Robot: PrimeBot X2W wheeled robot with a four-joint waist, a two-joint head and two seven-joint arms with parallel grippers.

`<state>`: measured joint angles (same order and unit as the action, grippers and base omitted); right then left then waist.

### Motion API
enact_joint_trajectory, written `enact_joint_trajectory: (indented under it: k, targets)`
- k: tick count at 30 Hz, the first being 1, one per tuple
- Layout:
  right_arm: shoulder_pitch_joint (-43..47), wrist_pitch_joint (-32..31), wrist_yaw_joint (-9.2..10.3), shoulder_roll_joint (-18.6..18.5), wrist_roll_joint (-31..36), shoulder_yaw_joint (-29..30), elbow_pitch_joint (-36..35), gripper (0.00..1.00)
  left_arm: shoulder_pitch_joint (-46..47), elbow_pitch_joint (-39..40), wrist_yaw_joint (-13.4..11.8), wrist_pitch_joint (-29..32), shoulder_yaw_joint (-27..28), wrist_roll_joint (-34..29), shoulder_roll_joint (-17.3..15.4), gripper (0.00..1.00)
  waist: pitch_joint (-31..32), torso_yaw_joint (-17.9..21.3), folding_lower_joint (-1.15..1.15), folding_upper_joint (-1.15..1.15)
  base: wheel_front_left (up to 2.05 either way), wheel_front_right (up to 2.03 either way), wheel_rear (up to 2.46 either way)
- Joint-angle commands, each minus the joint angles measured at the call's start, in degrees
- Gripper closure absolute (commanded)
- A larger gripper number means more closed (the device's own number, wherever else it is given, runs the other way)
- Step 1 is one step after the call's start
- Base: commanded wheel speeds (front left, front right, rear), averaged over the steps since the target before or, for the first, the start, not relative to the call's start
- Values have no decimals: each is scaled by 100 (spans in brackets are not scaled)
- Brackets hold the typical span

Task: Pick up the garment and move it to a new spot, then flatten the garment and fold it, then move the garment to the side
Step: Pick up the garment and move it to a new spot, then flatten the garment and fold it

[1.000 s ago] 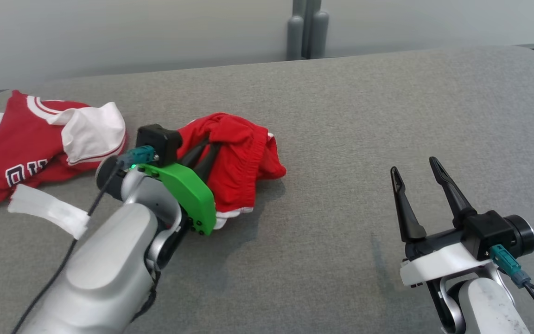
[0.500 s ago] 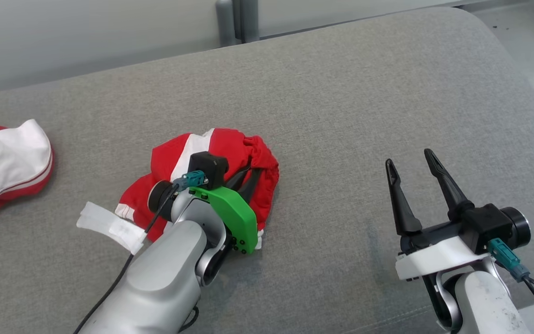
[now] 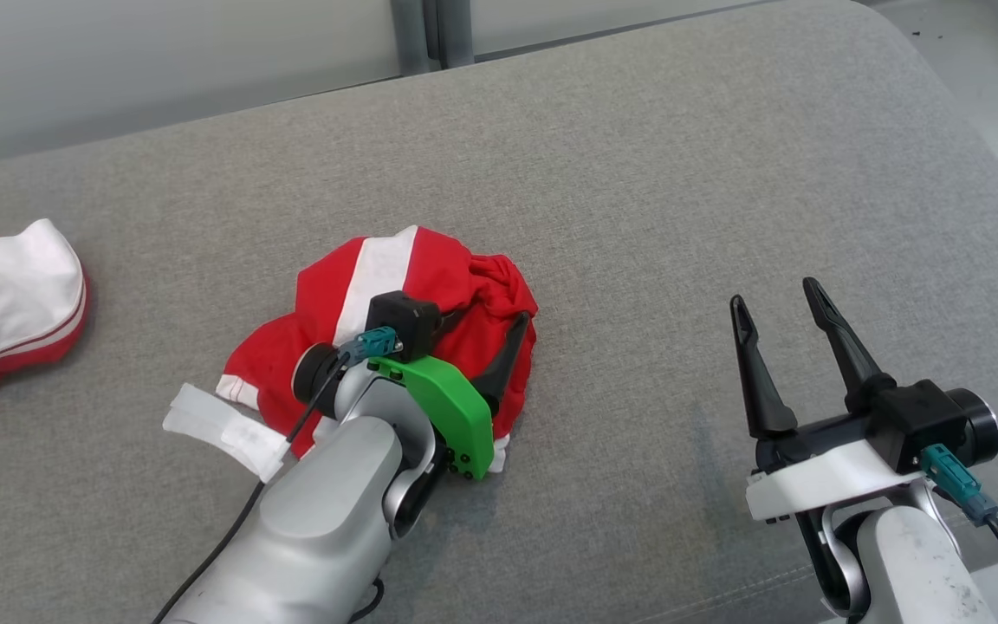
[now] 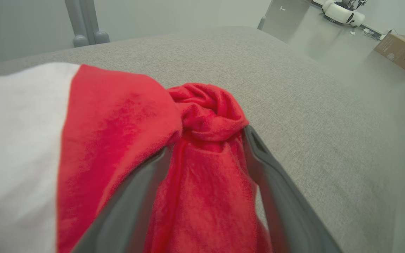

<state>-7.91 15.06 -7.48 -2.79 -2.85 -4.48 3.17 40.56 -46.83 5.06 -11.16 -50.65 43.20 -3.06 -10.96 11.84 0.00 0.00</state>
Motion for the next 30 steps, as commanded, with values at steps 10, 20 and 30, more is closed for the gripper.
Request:
enact_joint_trajectory:
  k: [10,20,30]
  targets:
    - [230,18,-2,-20,67,129,45,0,-324,383,-137,-274,36,209,-94,0,518,-662,0,0,0,0,0]
    - [369,18,-2,-20,82,131,72,0,-1216,1017,-570,-377,340,332,-565,0,717,-827,0,0,0,0,0]
    - [365,18,-2,-20,122,82,37,0,-1783,1042,-845,-337,389,515,-709,0,676,-692,0,0,0,0,0]
